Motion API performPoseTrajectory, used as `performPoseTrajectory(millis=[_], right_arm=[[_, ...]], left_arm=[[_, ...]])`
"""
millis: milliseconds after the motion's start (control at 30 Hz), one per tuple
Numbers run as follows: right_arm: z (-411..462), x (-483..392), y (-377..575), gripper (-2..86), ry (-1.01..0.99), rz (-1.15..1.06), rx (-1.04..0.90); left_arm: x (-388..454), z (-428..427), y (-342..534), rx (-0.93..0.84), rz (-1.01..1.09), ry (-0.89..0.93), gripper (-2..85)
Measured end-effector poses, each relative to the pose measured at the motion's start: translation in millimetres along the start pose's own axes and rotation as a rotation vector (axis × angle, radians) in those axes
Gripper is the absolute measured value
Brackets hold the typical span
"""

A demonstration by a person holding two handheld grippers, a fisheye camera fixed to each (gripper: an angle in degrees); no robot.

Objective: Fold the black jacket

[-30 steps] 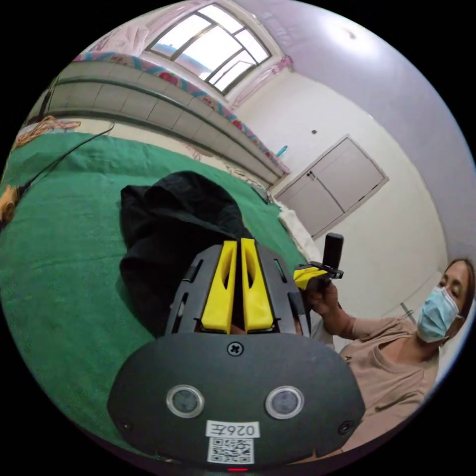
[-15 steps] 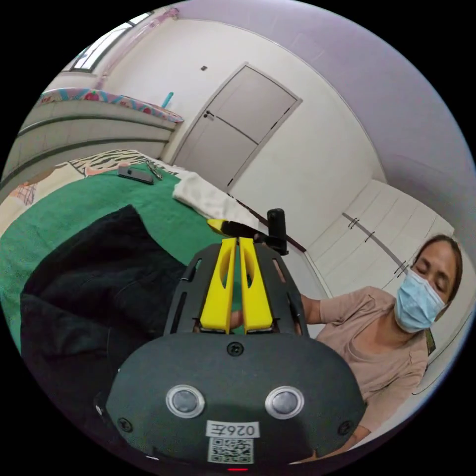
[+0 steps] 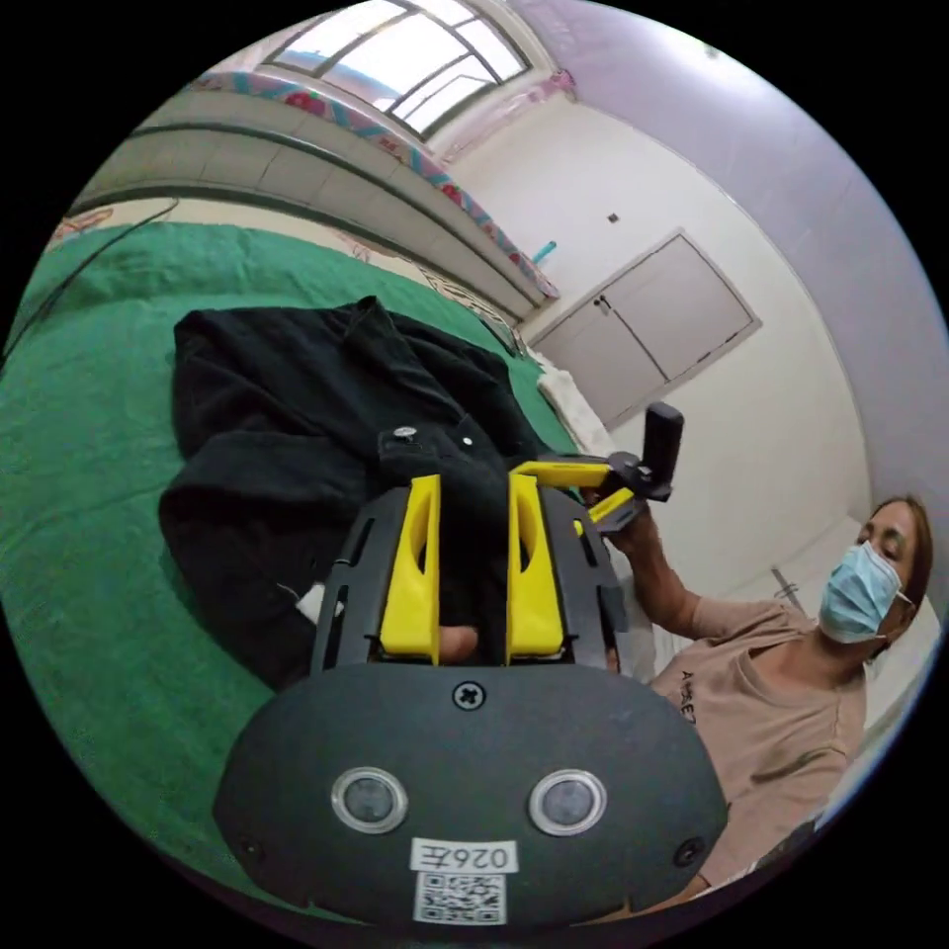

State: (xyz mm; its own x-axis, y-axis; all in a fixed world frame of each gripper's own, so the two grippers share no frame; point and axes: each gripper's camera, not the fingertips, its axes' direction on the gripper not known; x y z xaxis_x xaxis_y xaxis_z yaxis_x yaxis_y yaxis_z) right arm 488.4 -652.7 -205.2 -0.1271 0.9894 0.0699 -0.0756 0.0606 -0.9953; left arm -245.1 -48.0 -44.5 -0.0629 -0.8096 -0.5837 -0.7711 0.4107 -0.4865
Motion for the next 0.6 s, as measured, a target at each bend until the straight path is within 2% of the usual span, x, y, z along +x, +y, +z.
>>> performPoseTrajectory(millis=[100,200,267,367,467,500,600], right_arm=[[25,-3,-12,13.8,0.048,0.007,-0.040],[28,6,-17,5.6,0.024,0.049,-0.019],[26,17,-16,1.1,-0.062,0.098,0.006],[8,36,-9,-1.1,-0.182,0.159,0.089],[-32,46,15,-1.3,-0.153,0.173,0.227],[-48,46,28,-1.4,-0.058,0.198,0.208],[-49,47,59,-1.3,0.255,0.386,-0.171]], left_arm=[[34,30,-4,-0.158,0.134,-0.007,13.5],[66,54,1,-0.321,0.237,-0.006,16.1],[80,63,8,-0.410,0.293,-0.018,16.7],[98,80,25,-0.522,0.374,-0.101,18.2],[114,100,36,-0.596,0.451,-0.173,19.7],[120,106,40,-0.625,0.480,-0.201,20.2],[132,110,51,-0.694,0.537,-0.218,20.3]])
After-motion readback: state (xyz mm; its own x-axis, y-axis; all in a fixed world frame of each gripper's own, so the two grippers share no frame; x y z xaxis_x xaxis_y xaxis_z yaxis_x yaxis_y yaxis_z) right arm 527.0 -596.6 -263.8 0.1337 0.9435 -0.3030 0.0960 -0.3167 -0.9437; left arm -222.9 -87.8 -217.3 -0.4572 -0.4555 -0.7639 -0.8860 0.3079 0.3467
